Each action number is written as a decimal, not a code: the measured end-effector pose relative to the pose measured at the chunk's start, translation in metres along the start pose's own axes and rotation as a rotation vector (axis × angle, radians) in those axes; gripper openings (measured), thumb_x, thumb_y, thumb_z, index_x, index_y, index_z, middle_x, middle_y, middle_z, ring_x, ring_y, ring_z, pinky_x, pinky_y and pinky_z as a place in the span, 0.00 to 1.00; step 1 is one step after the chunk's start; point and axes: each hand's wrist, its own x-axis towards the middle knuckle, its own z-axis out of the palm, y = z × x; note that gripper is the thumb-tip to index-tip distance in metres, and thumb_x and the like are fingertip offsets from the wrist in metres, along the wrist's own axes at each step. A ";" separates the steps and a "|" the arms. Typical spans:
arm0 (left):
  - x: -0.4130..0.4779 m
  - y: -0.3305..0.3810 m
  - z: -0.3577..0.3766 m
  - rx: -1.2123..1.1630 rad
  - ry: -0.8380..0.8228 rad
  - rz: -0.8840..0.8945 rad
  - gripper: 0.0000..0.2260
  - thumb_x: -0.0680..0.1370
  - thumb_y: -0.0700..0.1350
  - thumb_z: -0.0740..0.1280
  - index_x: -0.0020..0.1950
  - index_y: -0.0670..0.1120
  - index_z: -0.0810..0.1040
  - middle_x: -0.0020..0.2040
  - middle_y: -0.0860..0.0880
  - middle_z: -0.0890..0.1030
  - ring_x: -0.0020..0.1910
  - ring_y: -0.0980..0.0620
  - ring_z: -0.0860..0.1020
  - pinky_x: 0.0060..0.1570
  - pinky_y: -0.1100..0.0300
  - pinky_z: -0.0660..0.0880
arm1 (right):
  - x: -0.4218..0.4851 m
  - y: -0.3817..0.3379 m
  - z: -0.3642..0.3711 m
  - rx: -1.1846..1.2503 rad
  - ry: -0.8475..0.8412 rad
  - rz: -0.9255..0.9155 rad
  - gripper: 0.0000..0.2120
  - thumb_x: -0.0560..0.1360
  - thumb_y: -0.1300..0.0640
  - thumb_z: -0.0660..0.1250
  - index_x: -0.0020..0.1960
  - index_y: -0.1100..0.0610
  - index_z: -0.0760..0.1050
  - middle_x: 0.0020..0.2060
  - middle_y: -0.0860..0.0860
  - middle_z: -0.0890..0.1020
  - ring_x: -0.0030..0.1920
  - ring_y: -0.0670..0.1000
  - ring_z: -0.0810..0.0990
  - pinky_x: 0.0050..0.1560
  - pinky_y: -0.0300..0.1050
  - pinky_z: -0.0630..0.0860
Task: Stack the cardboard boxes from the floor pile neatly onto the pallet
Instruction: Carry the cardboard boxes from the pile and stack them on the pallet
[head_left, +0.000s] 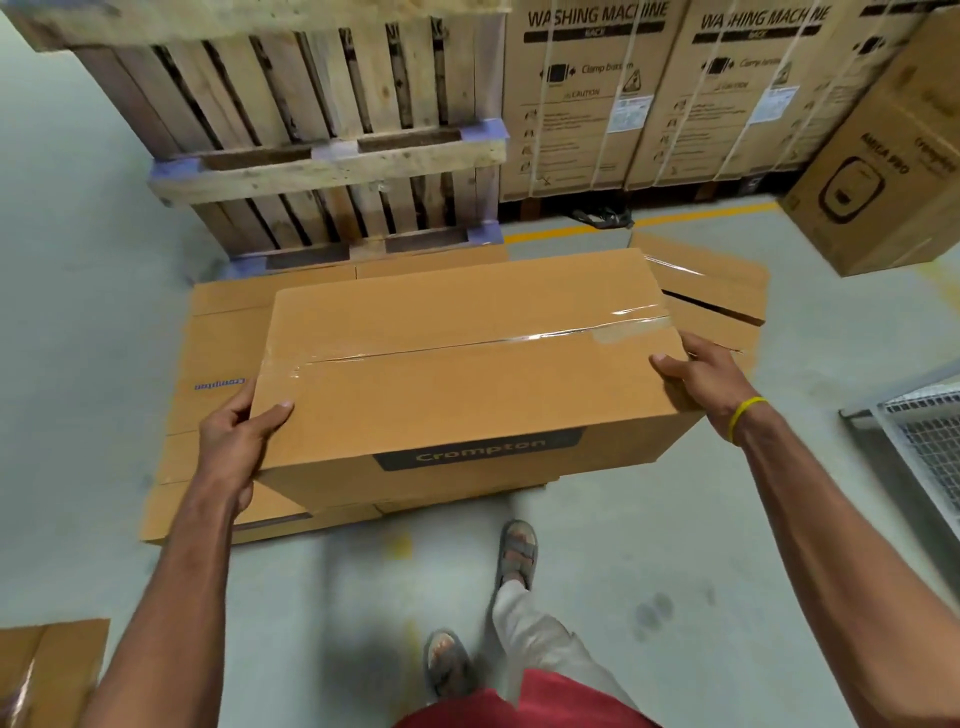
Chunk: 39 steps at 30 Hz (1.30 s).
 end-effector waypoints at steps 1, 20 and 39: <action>0.009 0.003 0.003 0.019 0.000 0.000 0.25 0.78 0.35 0.72 0.75 0.46 0.76 0.62 0.48 0.84 0.58 0.48 0.83 0.64 0.52 0.77 | 0.013 -0.001 0.003 -0.007 -0.011 0.003 0.17 0.79 0.60 0.69 0.67 0.51 0.79 0.56 0.49 0.85 0.56 0.53 0.83 0.62 0.51 0.77; 0.183 -0.097 0.069 0.204 0.092 -0.231 0.24 0.79 0.32 0.71 0.75 0.39 0.71 0.62 0.38 0.83 0.42 0.47 0.77 0.59 0.32 0.74 | 0.228 0.075 0.083 -0.154 -0.102 0.156 0.19 0.78 0.58 0.70 0.67 0.46 0.78 0.60 0.49 0.83 0.62 0.55 0.79 0.67 0.59 0.74; 0.248 -0.254 0.077 0.220 0.103 -0.343 0.24 0.75 0.29 0.73 0.66 0.46 0.71 0.51 0.56 0.86 0.42 0.61 0.84 0.36 0.63 0.80 | 0.256 0.232 0.140 -0.140 -0.012 0.251 0.21 0.78 0.62 0.69 0.68 0.48 0.78 0.57 0.45 0.83 0.56 0.48 0.81 0.54 0.46 0.82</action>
